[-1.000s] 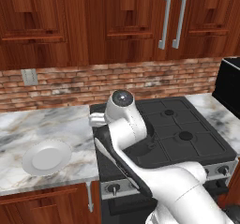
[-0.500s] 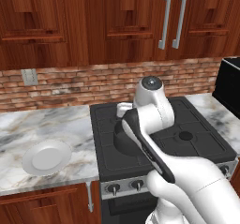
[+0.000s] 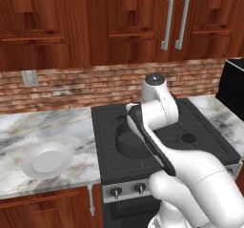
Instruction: Retrieve the frozen meat and place it in the pot on a burner. Then turn the burner on.
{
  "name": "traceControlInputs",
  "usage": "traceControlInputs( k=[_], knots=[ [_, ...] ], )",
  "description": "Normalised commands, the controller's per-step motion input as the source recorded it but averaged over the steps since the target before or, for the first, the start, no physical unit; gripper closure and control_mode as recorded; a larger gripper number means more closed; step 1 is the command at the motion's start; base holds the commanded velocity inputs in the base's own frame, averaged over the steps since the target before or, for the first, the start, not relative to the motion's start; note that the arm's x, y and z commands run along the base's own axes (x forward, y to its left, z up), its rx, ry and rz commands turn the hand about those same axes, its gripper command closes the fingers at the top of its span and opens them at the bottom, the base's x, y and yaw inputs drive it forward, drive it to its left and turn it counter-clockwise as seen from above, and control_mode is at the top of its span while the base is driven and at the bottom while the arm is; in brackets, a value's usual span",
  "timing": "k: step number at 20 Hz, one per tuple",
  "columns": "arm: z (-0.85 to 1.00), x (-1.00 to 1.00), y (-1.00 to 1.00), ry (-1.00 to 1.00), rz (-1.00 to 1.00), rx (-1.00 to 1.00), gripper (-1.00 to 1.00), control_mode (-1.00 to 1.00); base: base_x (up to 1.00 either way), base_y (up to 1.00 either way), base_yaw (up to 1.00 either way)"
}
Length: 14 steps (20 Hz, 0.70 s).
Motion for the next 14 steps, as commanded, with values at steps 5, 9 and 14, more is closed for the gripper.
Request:
traceControlInputs(
  k=[5,9,14],
  knots=[
    [-0.11,0.1,-0.02,0.02,0.0,0.0,1.0,-1.0,0.0,0.0,0.0],
    [-0.09,0.19,-0.01,0.07,0.0,0.03,1.0,-1.0,0.0,0.0,0.0],
    [-0.06,0.23,0.0,0.12,0.0,0.02,1.0,-1.0,0.0,0.0,0.0]
  ],
)
